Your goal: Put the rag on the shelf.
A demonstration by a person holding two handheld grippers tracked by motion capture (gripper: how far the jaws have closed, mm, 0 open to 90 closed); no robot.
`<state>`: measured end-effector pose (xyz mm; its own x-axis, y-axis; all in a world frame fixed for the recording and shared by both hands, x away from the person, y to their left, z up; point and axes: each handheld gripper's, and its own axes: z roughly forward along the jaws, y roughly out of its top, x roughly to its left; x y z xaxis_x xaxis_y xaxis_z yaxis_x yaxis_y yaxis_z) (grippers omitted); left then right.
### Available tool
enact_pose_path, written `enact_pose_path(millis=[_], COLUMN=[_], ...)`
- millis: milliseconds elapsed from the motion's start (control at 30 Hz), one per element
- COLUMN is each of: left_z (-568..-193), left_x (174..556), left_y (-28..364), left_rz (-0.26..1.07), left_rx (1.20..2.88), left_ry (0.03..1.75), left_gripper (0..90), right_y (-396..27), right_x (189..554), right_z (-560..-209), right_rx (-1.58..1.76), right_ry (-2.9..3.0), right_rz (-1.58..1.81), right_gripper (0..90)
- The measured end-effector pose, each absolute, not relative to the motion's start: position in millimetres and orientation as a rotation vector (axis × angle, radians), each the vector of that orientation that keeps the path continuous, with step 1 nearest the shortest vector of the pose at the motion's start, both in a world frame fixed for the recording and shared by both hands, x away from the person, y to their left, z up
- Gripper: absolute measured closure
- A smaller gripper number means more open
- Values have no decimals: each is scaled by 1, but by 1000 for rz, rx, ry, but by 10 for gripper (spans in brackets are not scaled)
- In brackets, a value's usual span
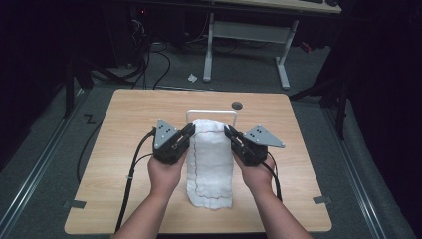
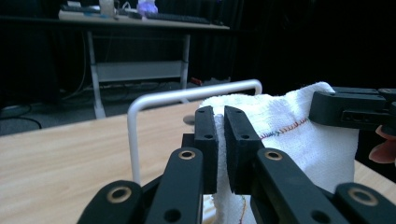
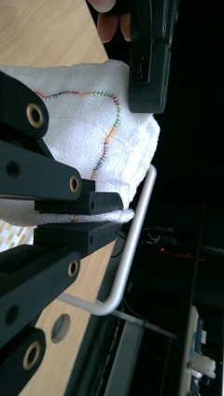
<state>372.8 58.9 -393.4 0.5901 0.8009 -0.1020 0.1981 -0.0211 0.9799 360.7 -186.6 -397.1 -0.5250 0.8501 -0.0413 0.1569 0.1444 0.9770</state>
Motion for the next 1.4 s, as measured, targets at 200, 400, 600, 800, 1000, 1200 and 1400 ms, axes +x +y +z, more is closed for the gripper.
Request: enact_pose_path(millis=[200, 400, 600, 800, 1000, 1200, 1400], left_z=[-376, -361, -357, -348, -328, -314, -306], left_x=[373, 375, 380, 386, 394, 410, 432], left_y=[58, 57, 56, 54, 52, 47, 43], left_rz=[620, 656, 677, 713, 769, 806, 814], left_rx=[1525, 1513, 1516, 1522, 1510, 1515, 1522], left_ry=[847, 818, 812, 797, 779, 779, 774], left_gripper=[845, 844, 845, 848, 848, 848, 846], right_y=[-187, -189, -192, -193, -193, -193, -198], right_x=[361, 362, 365, 368, 377, 391, 416], right_z=[-378, -363, -355, -349, -330, -319, -308], right_rx=[944, 931, 928, 925, 910, 902, 936], right_ry=[1760, 1728, 1712, 1706, 1682, 1660, 1647], right_rz=[1447, 1464, 1476, 1488, 1496, 1514, 1533], right_gripper=[858, 858, 858, 859, 859, 860, 859])
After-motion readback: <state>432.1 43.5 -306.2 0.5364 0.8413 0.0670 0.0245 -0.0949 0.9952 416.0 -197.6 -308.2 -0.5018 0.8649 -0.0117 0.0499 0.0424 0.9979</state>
